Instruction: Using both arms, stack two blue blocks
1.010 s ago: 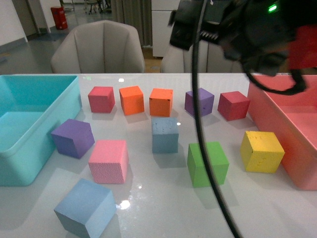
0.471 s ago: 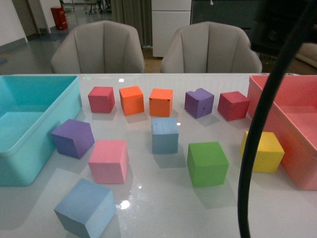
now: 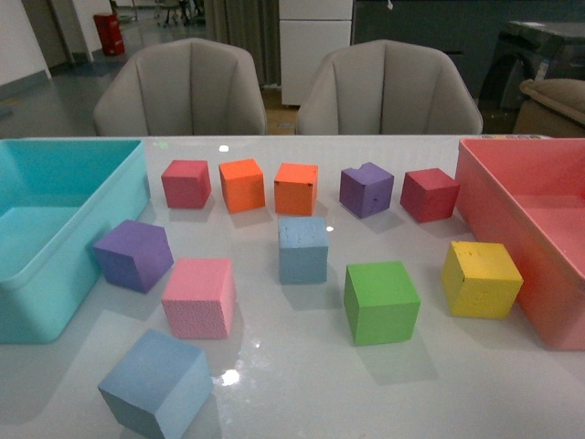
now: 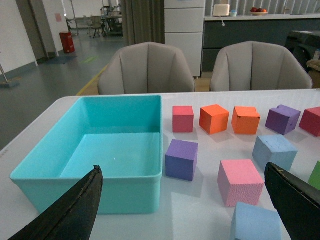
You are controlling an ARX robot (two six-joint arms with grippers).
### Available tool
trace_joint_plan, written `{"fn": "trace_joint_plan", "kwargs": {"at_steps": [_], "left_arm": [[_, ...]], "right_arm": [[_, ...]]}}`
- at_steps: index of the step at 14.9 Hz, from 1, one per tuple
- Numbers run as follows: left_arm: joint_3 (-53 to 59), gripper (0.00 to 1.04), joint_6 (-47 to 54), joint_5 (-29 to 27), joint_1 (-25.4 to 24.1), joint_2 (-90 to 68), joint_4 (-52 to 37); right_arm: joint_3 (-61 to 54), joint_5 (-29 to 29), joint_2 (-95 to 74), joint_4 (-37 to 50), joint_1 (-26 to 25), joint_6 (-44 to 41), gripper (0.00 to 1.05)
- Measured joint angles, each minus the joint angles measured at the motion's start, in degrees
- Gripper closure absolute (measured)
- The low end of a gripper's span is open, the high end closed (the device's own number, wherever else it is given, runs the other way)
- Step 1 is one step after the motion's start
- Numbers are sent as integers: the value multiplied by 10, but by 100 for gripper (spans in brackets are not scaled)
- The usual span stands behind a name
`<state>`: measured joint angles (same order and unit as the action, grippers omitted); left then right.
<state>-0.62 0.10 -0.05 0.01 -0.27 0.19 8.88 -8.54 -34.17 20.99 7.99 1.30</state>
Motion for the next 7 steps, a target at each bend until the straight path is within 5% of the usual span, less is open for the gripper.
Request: {"fn": "trace_joint_plan", "kwargs": {"at_steps": [2,4,7], "left_arm": [[0,7,0,0,0,0,0],[0,7,0,0,0,0,0],[0,7,0,0,0,0,0]], "right_arm": [[-10,30,80,-10,-24,-6,100],[-40,76,104,-33,-85,-10,103],[-52,85,149,-50,-80,-11,103]]}}
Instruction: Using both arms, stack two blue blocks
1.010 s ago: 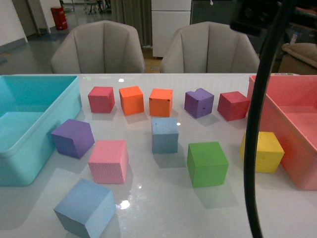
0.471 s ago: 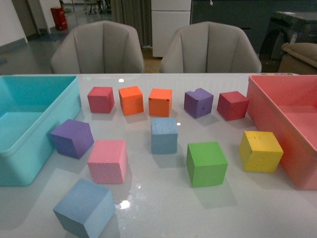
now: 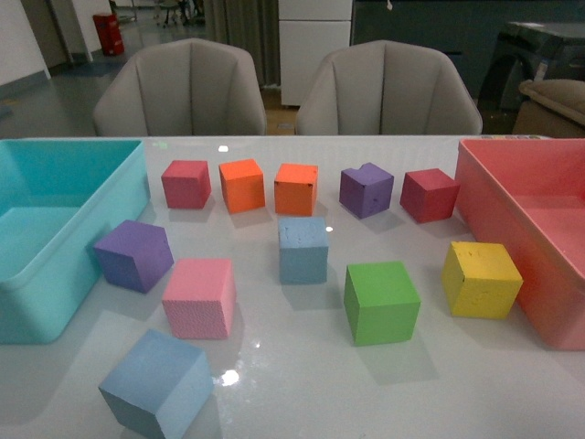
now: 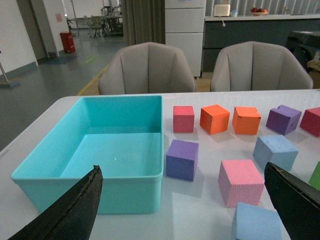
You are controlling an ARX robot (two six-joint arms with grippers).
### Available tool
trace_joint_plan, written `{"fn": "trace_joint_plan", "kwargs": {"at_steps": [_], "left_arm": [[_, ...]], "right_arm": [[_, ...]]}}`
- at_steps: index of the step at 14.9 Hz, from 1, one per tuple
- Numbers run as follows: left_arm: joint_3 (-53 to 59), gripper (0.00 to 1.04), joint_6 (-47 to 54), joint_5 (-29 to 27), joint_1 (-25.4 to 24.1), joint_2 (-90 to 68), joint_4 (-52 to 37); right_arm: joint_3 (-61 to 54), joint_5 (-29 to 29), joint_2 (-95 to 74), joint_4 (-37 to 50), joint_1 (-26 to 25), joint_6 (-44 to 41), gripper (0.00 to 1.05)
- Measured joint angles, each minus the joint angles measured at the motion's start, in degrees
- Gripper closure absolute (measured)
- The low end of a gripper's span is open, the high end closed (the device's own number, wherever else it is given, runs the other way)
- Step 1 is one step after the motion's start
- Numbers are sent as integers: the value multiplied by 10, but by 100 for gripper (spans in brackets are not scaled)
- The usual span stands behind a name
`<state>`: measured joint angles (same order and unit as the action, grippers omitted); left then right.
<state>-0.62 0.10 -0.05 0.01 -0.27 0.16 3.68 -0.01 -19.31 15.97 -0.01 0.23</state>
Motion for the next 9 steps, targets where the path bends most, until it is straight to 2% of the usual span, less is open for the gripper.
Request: {"fn": "trace_joint_plan", "kwargs": {"at_steps": [8,9], "left_arm": [[0,7,0,0,0,0,0],[0,7,0,0,0,0,0]], "right_arm": [[-30,0,92,-57,0,-1,103],[-30,0,126,-112,0,-1,103]]}}
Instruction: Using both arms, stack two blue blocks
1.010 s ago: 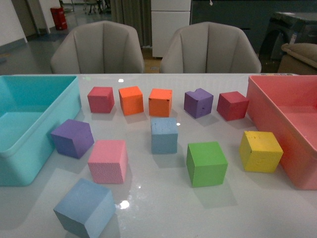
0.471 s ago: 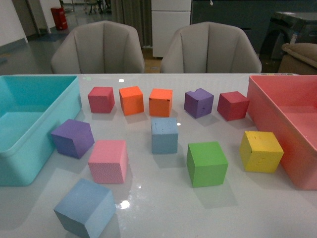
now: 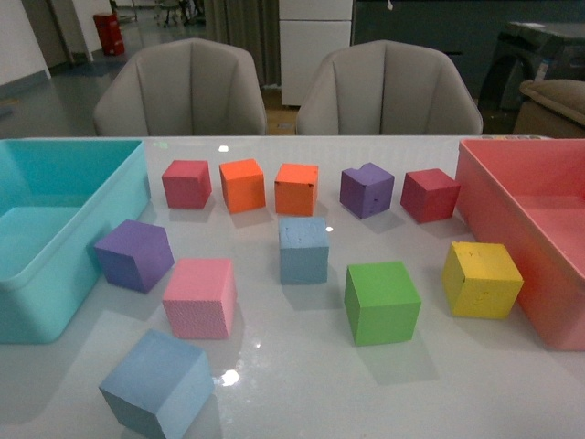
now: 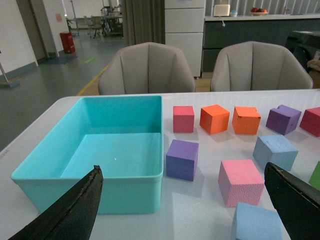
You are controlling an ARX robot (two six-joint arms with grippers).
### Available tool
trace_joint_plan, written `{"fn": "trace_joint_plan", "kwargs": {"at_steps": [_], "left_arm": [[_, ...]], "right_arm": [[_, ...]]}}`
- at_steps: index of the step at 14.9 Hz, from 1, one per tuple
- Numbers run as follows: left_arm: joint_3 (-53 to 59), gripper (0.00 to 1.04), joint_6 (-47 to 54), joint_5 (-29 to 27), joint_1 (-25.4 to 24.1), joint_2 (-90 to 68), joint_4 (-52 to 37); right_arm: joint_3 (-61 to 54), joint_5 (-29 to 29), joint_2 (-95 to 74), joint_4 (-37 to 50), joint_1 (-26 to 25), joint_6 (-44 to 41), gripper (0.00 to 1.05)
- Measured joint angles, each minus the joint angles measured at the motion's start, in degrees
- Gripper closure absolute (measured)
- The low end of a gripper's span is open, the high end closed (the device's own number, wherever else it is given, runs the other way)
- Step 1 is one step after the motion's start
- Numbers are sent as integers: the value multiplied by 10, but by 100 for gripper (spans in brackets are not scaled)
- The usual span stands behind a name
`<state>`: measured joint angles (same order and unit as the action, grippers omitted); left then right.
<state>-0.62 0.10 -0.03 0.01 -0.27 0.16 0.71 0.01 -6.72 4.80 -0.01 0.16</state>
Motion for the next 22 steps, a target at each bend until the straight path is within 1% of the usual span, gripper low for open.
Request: {"fn": "trace_joint_plan", "kwargs": {"at_steps": [1,5,6,7,11,12,13,14,16,17,18,19,20,22], "left_arm": [[0,7,0,0,0,0,0],[0,7,0,0,0,0,0],[0,7,0,0,0,0,0],[0,7,0,0,0,0,0],[0,7,0,0,0,0,0],[0,7,0,0,0,0,0],[0,7,0,0,0,0,0],[0,7,0,0,0,0,0],[0,7,0,0,0,0,0],[-34,7,21,128,-43,-61,83],[-35,7,24,157,-37,-82,64],[-36,7,30,164,-27,-99,33],[-38,7,31,158,-26,-125,7],[-39,7,34,139,-23,-207,-79]], "right_arm": [[0,0,59,-51,0,0,103],[0,0,65,-50,0,0,103],[0,0,65,-50,0,0,93],[0,0,65,-50,0,0,80],[0,0,65,-50,0,0,27],[0,0,65,-50,0,0,13],[0,0,65,-50,0,0,5],[0,0,65,-50,0,0,7],[0,0,65,-50,0,0,6],[0,0,65,-50,0,0,6],[0,0,65,-50,0,0,6],[0,0,65,-50,0,0,6],[0,0,65,-50,0,0,6],[0,0,65,-50,0,0,6]]}}
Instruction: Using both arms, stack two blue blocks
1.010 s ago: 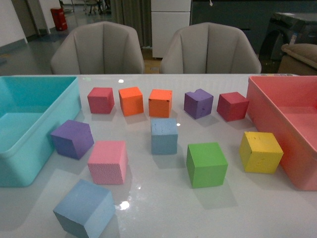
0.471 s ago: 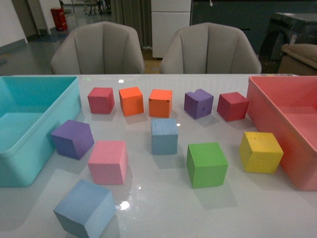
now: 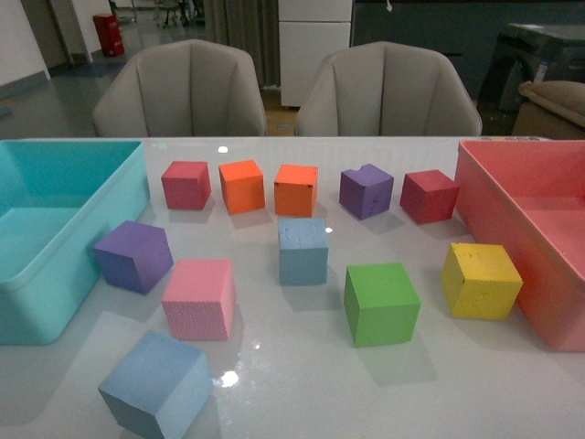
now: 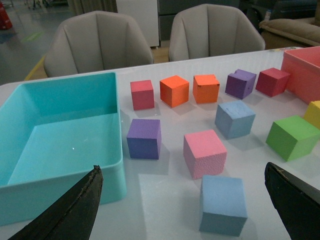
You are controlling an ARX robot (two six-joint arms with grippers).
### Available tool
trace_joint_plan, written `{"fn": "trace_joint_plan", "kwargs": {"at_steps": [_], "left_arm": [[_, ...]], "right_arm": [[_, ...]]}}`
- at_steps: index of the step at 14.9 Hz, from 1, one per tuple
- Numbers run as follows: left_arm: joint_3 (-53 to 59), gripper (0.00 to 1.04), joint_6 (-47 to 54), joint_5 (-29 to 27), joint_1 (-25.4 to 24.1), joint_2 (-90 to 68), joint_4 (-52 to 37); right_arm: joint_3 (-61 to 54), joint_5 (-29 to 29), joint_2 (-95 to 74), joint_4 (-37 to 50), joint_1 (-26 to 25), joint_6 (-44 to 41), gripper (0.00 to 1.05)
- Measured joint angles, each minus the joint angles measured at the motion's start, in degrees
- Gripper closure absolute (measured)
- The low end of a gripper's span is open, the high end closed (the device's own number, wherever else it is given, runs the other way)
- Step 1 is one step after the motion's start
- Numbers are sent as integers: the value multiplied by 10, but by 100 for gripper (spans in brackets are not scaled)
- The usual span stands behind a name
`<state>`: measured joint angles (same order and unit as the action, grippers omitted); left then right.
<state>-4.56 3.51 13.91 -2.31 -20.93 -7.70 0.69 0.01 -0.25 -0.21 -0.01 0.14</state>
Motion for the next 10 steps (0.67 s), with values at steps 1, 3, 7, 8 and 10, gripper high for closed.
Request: {"fn": "trace_joint_plan", "kwargs": {"at_steps": [1,3,7,8,10], "left_arm": [[-4,7,1,-9,4,-54,-49],[-34,7,10,-27,8,-189,-164],[-192,7,14,-80,26,-530,-246],[-215,7,3,-78,38,-585,-208],[-226,7,-3,-62,54,-613,-156]], "right_arm": [[0,0,0,0,0,0,6],[0,0,0,0,0,0,6],[0,0,0,0,0,0,6],[0,0,0,0,0,0,6],[0,0,0,0,0,0,6]]}}
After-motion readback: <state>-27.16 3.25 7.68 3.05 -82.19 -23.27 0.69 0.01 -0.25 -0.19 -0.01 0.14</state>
